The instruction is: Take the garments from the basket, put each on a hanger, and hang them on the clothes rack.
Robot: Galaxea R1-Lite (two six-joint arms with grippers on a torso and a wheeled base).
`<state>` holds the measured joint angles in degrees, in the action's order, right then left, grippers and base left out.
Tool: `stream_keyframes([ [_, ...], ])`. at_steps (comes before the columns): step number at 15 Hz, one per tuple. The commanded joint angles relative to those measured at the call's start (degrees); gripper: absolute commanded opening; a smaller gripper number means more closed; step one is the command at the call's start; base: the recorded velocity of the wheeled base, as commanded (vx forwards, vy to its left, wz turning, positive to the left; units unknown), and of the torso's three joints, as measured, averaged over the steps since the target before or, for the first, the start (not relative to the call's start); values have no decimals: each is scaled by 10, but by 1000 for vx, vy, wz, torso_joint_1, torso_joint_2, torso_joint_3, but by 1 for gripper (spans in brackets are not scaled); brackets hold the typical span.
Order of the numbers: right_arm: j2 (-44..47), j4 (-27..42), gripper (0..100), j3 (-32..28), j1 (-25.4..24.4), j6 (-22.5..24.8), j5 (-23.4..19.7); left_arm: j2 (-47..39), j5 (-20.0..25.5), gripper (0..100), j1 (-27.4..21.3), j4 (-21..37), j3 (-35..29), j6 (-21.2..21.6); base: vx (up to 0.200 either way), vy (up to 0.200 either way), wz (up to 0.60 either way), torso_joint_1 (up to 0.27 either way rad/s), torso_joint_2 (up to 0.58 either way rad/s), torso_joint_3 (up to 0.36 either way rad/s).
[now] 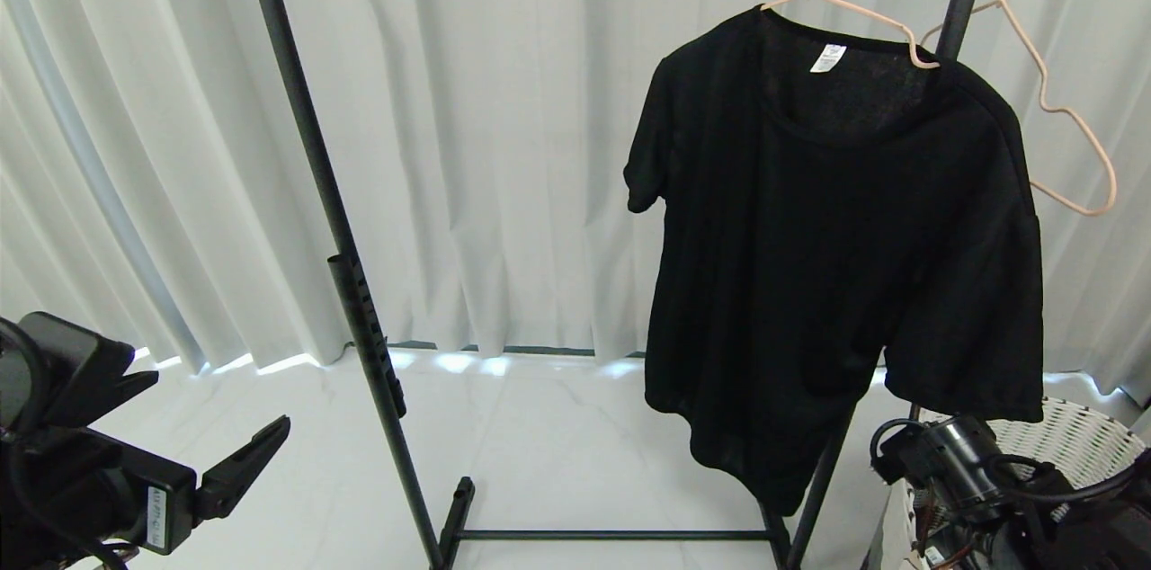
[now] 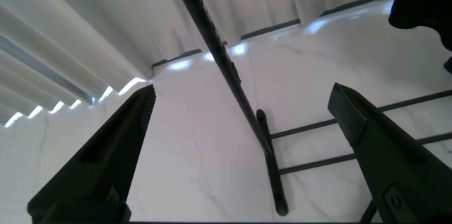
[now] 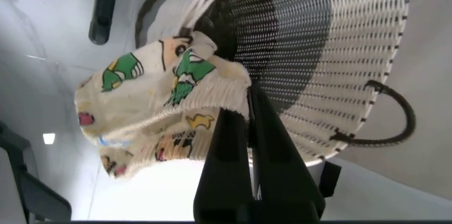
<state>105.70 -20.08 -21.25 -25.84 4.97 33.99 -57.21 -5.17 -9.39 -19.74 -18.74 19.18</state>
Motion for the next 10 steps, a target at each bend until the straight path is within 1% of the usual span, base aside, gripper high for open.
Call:
stream_keyframes([
  [1,-82,40,0,-12,-17,2,-1,3,-6,100,0,0,-1,2,0,0,0,0,0,0],
  [3,-133,95,0,-40,-34,2,-1,5,-10,100,0,0,-2,2,0,0,0,0,0,0],
  [4,-175,151,0,-76,-53,0,-2,5,-12,100,0,0,-1,2,-200,0,0,7,2,2],
  [5,-187,170,0,-91,-58,0,-2,5,-12,100,0,0,-1,2,-200,0,0,-2,2,7],
  [6,-214,211,0,-130,-75,0,-2,5,-12,100,-1,0,-1,2,-200,0,0,12,7,-2],
  [9,-238,270,0,-200,-118,-1,-2,5,-12,100,0,0,0,-4,-200,0,0,6,1,1],
  [10,-238,276,0,-209,-123,-1,-2,4,-12,100,0,0,0,-5,-200,0,0,7,-2,2],
])
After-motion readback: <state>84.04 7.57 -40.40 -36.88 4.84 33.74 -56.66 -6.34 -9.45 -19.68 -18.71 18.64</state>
